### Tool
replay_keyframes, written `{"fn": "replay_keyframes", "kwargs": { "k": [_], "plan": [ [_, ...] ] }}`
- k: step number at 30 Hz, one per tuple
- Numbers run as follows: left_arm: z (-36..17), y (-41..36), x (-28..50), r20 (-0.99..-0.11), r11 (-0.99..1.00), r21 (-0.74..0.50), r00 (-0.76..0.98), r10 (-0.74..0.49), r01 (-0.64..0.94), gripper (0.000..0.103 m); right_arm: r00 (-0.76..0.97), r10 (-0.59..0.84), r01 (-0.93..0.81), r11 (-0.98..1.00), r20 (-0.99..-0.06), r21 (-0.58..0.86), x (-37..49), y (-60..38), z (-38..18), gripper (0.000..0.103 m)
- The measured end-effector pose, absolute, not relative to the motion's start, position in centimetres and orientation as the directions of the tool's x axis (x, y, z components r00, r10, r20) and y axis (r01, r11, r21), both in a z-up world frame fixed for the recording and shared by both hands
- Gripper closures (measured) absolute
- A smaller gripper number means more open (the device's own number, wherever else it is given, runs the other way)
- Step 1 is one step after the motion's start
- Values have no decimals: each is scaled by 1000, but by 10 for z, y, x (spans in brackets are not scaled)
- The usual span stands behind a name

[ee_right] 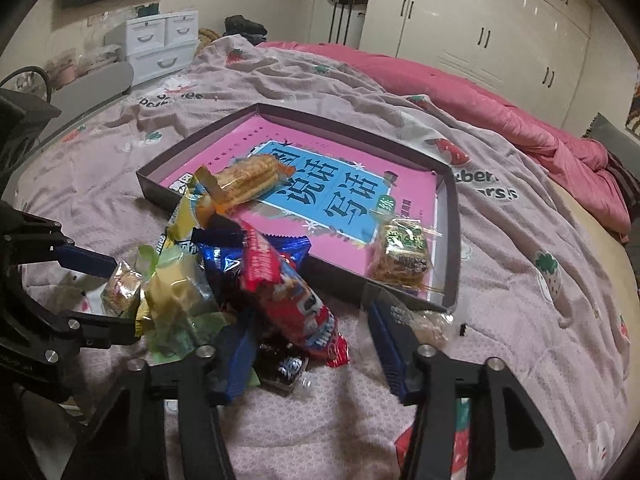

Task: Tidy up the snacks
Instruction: 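Grasp the round wrapped bun with the left tool while the right tool grasps the red snack bag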

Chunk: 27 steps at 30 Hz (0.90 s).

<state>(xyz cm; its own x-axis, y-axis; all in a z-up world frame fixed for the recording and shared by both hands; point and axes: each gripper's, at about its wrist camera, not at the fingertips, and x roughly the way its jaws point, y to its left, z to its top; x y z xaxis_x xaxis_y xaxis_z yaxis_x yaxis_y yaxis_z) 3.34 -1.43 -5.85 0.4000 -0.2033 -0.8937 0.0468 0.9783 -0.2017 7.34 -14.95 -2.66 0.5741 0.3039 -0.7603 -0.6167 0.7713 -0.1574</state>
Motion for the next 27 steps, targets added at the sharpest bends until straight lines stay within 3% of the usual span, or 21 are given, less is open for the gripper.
{"fn": "replay_keyframes", "kwargs": {
  "k": [2,7,13,16,27],
  "plan": [
    [-60,-12,35,-892,976,-215,398,-214,44,34,575,307,-621,767,-758,-160,76,-148,-28,54],
    [-64,-9,38,-886,968,-250,396,-242,33,34,566,315,-617,774,-762,-139,85,-149,-29,74],
    [-67,-8,41,-882,962,-272,393,-260,26,38,550,367,-621,781,-751,-73,87,-155,-23,78],
    [-66,-12,43,-878,959,-280,392,-275,47,53,540,401,-616,788,-740,-22,89,-161,-19,78],
    [-55,-10,40,-862,959,-279,424,-277,58,58,543,477,-561,818,-691,124,95,-185,-2,78]
  ]
}}
